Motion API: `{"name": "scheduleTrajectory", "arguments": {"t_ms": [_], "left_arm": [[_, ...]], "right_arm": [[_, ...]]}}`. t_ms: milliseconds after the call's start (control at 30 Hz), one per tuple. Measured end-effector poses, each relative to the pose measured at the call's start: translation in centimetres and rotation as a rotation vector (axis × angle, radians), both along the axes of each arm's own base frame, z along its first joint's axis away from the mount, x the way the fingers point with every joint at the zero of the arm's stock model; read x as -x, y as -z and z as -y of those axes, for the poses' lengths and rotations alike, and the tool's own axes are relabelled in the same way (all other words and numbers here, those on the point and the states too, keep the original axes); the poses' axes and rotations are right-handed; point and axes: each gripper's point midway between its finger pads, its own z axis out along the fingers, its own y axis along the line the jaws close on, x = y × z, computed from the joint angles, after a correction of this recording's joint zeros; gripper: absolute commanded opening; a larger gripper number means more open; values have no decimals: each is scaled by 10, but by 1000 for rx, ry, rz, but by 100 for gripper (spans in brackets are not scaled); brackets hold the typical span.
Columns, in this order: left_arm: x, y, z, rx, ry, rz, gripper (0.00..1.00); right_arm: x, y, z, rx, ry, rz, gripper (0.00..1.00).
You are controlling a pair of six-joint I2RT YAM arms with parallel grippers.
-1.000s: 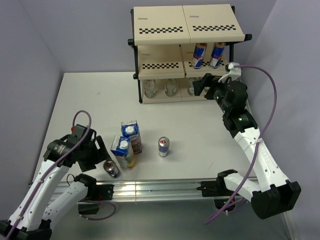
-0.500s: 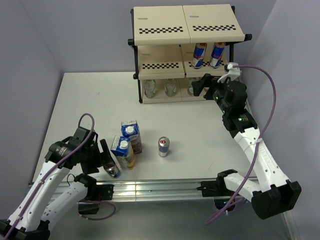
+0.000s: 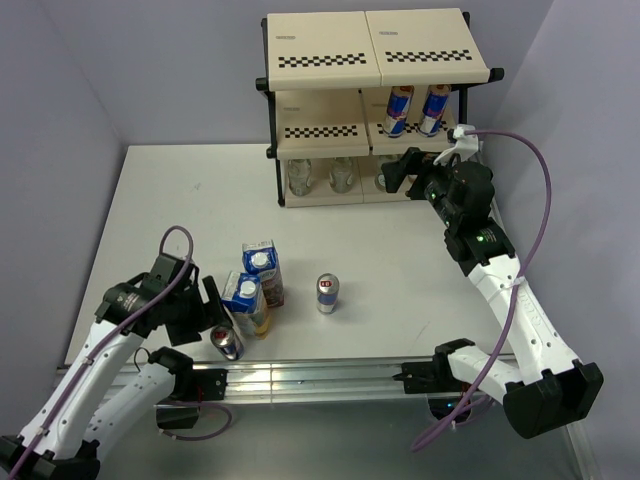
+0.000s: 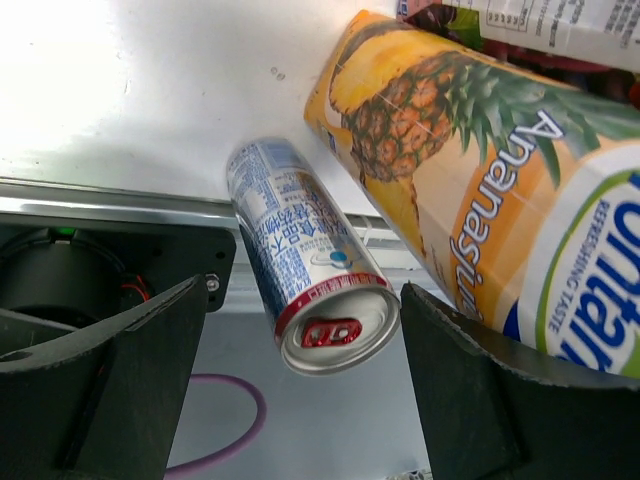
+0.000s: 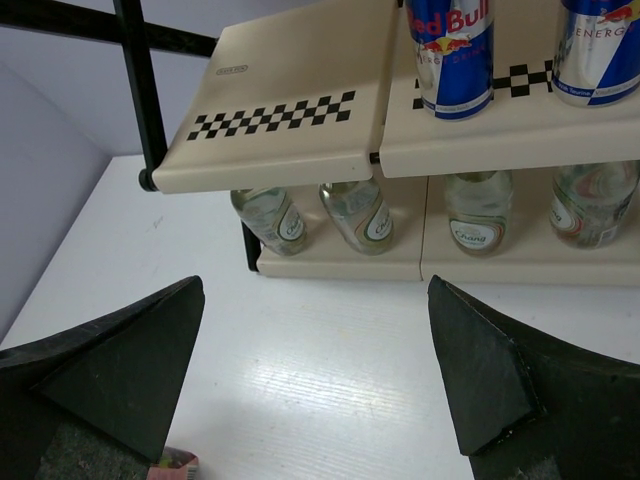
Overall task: Place and organize the beverage onto the shelf
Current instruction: Move the drink to the center of the board.
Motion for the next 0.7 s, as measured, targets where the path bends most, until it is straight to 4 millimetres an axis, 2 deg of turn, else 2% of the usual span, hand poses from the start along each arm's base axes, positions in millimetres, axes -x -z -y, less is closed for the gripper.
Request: {"name": "scheduleTrajectory", "arguments": {"t_ms": [233, 700], "left_arm": [[-5, 2, 2, 1, -1, 10, 84], [-3, -1, 3, 21, 4, 31, 83]], "right_arm": [[1, 0, -1, 0, -6, -1, 100], [1, 0, -3, -8, -12, -4, 100]]}}
